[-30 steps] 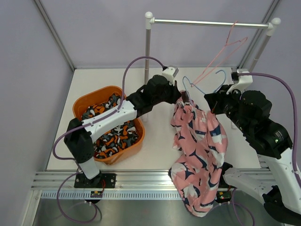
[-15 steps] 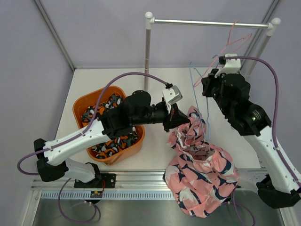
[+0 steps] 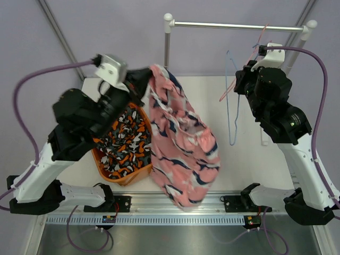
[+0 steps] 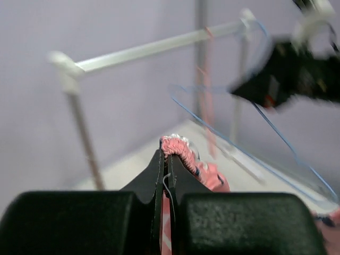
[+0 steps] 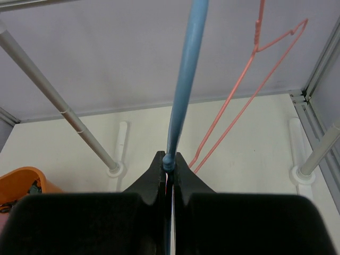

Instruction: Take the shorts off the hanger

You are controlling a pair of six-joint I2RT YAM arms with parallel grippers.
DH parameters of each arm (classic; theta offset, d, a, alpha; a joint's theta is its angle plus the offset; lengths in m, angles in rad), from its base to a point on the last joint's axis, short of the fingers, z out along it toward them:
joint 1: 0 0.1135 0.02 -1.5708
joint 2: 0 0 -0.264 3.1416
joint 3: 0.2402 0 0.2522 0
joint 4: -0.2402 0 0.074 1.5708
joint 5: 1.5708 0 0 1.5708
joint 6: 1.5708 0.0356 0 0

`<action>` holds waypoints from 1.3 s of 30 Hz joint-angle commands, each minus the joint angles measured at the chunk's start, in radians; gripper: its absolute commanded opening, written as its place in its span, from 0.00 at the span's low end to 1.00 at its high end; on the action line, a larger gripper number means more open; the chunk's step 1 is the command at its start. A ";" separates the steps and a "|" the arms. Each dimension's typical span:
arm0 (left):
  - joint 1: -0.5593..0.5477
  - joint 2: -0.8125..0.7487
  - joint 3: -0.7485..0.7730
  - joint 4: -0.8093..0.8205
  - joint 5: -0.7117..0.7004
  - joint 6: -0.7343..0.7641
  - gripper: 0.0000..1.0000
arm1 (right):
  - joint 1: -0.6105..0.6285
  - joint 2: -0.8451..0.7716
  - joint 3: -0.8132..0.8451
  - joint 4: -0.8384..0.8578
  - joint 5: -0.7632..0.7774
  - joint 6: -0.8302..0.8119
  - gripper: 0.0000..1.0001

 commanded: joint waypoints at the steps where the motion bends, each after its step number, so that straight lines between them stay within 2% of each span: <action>1: 0.057 0.063 0.272 0.227 -0.273 0.268 0.00 | -0.006 -0.030 0.012 -0.006 -0.012 0.024 0.00; 3: 0.074 0.123 0.416 0.268 -0.279 0.372 0.00 | -0.006 -0.038 0.007 -0.013 -0.029 0.035 0.00; 4: 0.074 0.172 0.545 0.287 -0.285 0.406 0.00 | -0.004 -0.045 0.003 -0.015 -0.033 0.036 0.00; 7: 0.074 0.189 0.607 0.403 -0.296 0.509 0.00 | -0.004 -0.061 -0.011 -0.018 -0.053 0.044 0.00; 10: 0.074 0.136 0.526 0.518 -0.322 0.581 0.00 | -0.006 -0.079 -0.031 -0.021 -0.073 0.044 0.00; 13: 0.077 0.048 0.323 0.624 -0.336 0.612 0.00 | -0.006 -0.100 -0.052 -0.021 -0.081 0.041 0.00; 14: 0.081 0.019 0.245 0.639 -0.333 0.609 0.00 | -0.006 -0.107 -0.055 -0.022 -0.084 0.041 0.00; 19: 0.130 -0.007 0.100 0.601 -0.369 0.567 0.00 | -0.006 -0.128 -0.072 -0.035 -0.095 0.041 0.00; 26: 0.277 -0.124 -0.213 0.402 -0.293 0.129 0.00 | -0.004 -0.173 -0.105 -0.058 -0.105 0.044 0.00; 31: 0.293 -0.200 -0.472 0.285 -0.244 -0.143 0.00 | -0.004 -0.189 -0.121 -0.064 -0.107 0.046 0.00; 32: 0.296 -0.214 -0.511 0.275 -0.197 -0.217 0.00 | -0.006 -0.191 -0.121 -0.061 -0.110 0.044 0.00; 34: 0.296 -0.219 -0.581 0.230 -0.239 -0.322 0.00 | -0.006 -0.194 -0.123 -0.059 -0.112 0.044 0.00; 36: 0.324 -0.243 -0.707 0.163 -0.325 -0.504 0.00 | -0.006 -0.194 -0.129 -0.059 -0.116 0.044 0.00; 37: 0.351 -0.257 -0.753 0.140 -0.326 -0.572 0.00 | -0.006 -0.194 -0.132 -0.058 -0.119 0.044 0.00; 38: 0.424 -0.276 -0.847 0.100 -0.281 -0.717 0.00 | -0.006 -0.197 -0.134 -0.058 -0.122 0.044 0.00; 39: 0.468 -0.311 -0.897 0.089 -0.243 -0.781 0.00 | -0.006 -0.196 -0.135 -0.056 -0.124 0.044 0.00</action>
